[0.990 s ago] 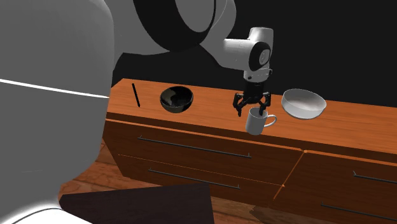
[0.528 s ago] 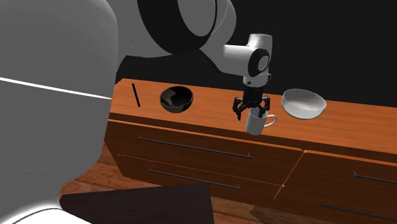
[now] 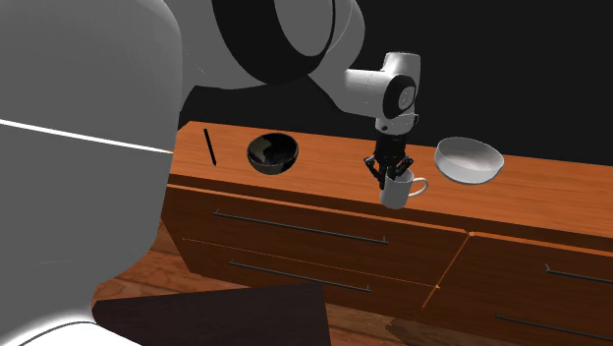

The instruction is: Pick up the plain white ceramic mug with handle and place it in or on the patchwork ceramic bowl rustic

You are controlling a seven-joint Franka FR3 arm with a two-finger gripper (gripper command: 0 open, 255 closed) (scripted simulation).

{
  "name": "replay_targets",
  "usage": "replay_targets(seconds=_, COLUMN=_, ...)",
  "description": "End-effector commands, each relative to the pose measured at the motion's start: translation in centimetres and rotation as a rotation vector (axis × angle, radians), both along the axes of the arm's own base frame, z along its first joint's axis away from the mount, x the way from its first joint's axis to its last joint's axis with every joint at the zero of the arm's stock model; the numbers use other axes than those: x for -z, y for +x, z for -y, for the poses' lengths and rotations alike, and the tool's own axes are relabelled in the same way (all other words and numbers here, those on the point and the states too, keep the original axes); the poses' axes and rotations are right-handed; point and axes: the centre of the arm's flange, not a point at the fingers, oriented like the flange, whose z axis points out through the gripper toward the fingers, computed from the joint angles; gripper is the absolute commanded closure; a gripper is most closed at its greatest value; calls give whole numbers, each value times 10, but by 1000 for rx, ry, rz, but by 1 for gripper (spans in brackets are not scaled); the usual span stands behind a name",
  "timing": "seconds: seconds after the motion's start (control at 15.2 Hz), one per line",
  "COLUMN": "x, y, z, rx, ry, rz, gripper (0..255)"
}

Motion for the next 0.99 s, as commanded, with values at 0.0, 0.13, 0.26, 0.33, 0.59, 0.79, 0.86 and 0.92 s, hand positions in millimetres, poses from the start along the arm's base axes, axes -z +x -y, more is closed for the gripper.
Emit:
replay_targets(seconds=0.0, x=0, y=0, z=0, rx=0, ry=0, rz=0, gripper=255)
replay_targets(seconds=0.13, x=0, y=0, z=0, rx=0, ry=0, rz=0, gripper=255)
replay_targets(seconds=0.26, x=0, y=0, z=0, rx=0, ry=0, rz=0, gripper=255)
replay_targets(seconds=0.33, x=0, y=0, z=0, rx=0, ry=0, rz=0, gripper=255)
replay_targets(seconds=0.59, x=-21, y=0, z=0, rx=0, ry=0, rz=0, gripper=255)
replay_targets(seconds=0.79, x=-37, y=0, z=0, rx=0, ry=0, rz=0, gripper=255)
replay_targets(seconds=0.86, x=-42, y=0, z=0, rx=0, ry=0, rz=0, gripper=255)
replay_targets(seconds=0.92, x=-47, y=0, z=0, rx=0, ry=0, rz=0, gripper=255)
